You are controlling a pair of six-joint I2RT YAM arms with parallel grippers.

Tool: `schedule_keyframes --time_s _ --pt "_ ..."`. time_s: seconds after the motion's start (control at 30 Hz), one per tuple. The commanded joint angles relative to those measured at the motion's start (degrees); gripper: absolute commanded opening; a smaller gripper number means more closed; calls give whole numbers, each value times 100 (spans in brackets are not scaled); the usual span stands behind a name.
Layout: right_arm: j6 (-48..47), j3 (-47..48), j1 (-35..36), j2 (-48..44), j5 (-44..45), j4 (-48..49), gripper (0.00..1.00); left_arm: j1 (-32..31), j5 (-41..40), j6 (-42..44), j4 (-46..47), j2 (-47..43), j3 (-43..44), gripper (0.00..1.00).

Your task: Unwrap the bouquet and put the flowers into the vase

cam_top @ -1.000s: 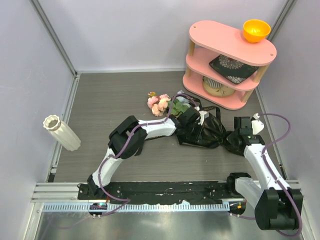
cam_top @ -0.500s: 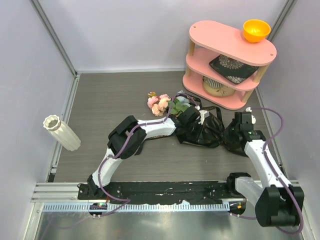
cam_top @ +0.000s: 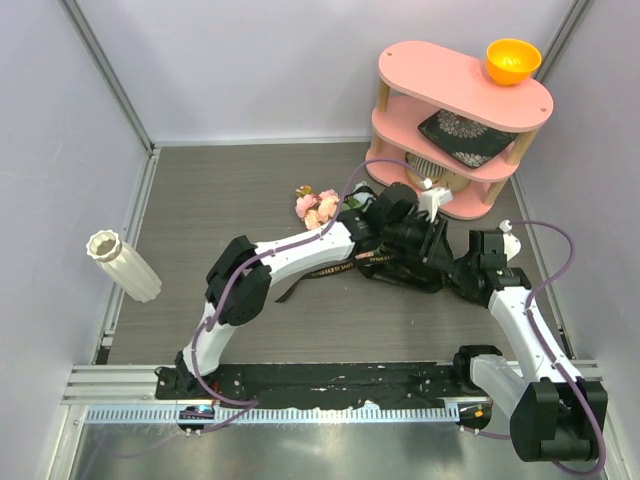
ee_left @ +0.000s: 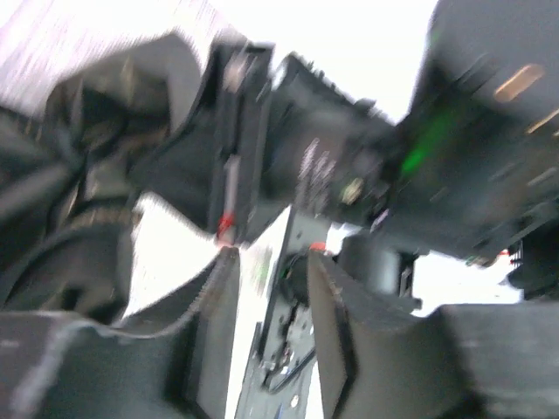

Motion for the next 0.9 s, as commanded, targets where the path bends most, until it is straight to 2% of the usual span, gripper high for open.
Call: schedule_keyframes --time_s 0.0,0.13,0.23,0.4,0.67,0.87 --pt "156 8 5 29 114 89 13 41 458 -415 343 613 1074 35" --pt "-10 104 5 -58 97 45 17 207 388 -556 142 1412 1812 23" --pt "-46 78 5 -59 -26 45 17 374 370 -609 79 1581 1867 16" --pt "156 -97 5 -67 -132 54 8 480 265 -434 -167 1757 1902 9" --pt "-37 -177 5 231 -159 265 7 498 107 -284 -545 2161 2139 6" --pt "-116 -221 5 223 43 388 20 524 -34 -143 -739 2214 2183 5"
